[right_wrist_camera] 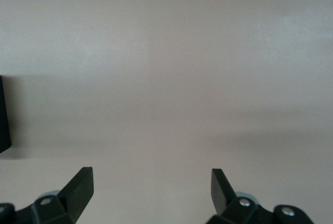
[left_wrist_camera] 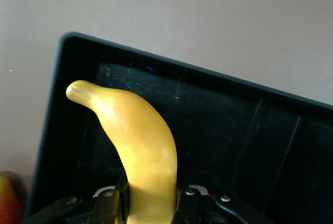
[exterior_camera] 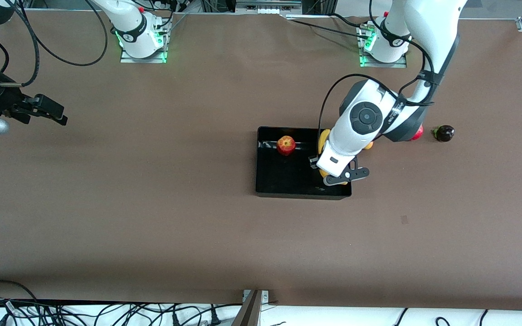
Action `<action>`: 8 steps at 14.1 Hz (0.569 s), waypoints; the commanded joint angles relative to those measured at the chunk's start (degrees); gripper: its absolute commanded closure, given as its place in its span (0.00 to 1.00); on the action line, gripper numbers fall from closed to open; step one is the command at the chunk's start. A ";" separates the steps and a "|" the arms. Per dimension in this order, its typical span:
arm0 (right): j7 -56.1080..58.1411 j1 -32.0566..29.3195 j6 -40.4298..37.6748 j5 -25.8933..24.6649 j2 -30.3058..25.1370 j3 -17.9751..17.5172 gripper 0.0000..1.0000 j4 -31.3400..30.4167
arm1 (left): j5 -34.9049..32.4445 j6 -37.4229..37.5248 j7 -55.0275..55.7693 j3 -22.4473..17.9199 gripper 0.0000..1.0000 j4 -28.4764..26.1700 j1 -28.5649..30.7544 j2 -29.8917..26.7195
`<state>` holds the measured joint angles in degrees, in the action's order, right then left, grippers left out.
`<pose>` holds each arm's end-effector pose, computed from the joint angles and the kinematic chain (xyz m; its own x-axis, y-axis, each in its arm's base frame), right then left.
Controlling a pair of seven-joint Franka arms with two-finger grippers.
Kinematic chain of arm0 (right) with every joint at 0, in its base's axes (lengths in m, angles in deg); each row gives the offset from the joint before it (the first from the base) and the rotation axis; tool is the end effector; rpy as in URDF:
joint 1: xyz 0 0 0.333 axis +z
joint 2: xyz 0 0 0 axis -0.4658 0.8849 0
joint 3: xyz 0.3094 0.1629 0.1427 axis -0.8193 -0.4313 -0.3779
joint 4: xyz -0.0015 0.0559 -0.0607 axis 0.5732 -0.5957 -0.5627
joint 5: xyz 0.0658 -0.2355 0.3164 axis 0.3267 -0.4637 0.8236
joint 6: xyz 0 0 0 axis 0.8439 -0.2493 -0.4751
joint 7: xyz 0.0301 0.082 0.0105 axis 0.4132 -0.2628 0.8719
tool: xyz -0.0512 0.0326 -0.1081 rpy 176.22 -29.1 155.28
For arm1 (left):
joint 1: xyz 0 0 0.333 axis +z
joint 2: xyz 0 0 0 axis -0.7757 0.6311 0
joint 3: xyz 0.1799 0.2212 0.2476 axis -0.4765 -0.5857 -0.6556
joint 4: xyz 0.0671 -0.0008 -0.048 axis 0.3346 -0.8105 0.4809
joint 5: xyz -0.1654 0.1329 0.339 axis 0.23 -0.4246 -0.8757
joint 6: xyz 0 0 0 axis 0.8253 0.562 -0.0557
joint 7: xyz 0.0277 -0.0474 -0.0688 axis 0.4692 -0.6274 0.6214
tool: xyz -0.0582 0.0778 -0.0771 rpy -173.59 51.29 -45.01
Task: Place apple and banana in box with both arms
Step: 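Lower the banana into the box and open the left gripper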
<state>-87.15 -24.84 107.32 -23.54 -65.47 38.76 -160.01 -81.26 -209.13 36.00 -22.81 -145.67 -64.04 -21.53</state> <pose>0.5817 0.0213 0.6337 0.9986 -0.0527 -0.0056 -0.0529 -0.9978 -0.0397 0.6129 -0.3240 0.3379 0.9645 0.2603 -0.0457 0.2633 -0.9613 0.0813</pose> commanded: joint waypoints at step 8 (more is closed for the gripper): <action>0.21 -0.64 -0.50 -0.60 0.40 -0.28 0.00 1.13 | -3.34 -8.01 4.63 -0.75 1.00 -0.78 -1.59 6.15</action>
<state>-87.14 -24.98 107.32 -23.54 -65.47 38.76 -160.00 -82.25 -215.38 38.14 -23.07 -146.44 -64.94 -16.52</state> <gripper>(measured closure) 0.000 0.643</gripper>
